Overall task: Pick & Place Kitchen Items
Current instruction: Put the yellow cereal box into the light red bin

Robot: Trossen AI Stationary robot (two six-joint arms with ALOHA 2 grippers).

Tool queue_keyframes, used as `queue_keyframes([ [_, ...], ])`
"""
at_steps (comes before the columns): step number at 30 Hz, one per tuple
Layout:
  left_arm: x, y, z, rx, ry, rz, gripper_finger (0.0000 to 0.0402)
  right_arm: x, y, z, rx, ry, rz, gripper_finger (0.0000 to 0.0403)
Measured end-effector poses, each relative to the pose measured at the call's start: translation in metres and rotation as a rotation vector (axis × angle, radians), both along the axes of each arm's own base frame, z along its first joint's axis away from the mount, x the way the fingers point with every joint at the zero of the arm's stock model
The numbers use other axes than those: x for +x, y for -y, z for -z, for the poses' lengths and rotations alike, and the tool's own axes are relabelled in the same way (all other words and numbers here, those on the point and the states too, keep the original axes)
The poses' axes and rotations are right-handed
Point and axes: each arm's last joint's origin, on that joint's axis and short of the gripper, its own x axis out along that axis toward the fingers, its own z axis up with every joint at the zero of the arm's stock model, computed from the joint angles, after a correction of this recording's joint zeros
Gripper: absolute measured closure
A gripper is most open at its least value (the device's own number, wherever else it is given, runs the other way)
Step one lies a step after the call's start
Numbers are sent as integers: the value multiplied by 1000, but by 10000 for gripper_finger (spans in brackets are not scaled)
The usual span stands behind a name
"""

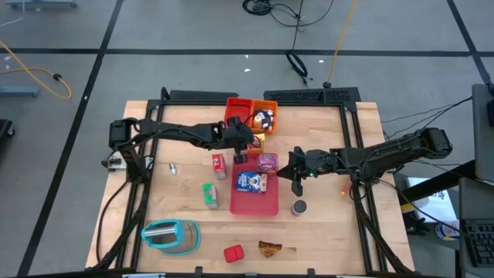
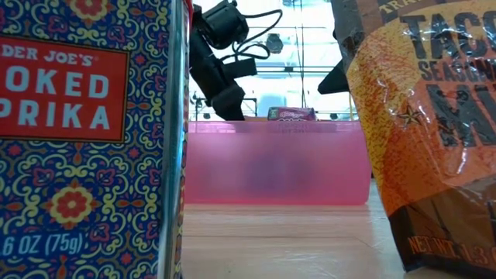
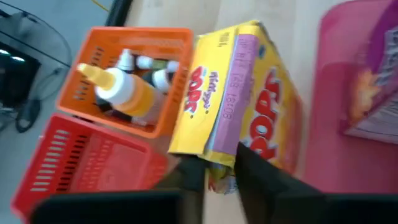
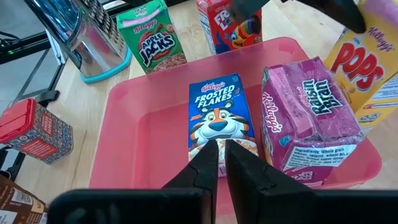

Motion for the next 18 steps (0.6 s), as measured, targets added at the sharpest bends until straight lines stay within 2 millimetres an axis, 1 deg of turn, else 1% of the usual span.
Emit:
queue_keyframes([
  [1, 0, 0, 0, -8, -2, 2, 369, 0, 0, 0, 0, 0, 0, 381],
  [2, 0, 1, 0, -15, 0, 4, 384, 0, 0, 0, 0, 0, 0, 382],
  [3, 0, 1, 0, -15, -1, 4, 388, 0, 0, 0, 0, 0, 0, 382],
  [7, -1, 0, -1, -11, -2, 1, 388, 0, 0, 0, 0, 0, 0, 382],
  [9, -4, 1, -4, -4, -5, -4, 396, 0, 0, 0, 0, 0, 0, 383],
  [12, -7, 3, -11, 22, -2, -22, 396, 0, 0, 0, -1, 0, -1, 384],
  [14, -11, 5, -17, 36, -3, -27, 398, 0, 0, 0, -3, 0, -1, 384],
  [18, -18, 12, -37, 35, 60, -26, 398, 0, 0, 0, -9, -5, -4, 385],
])
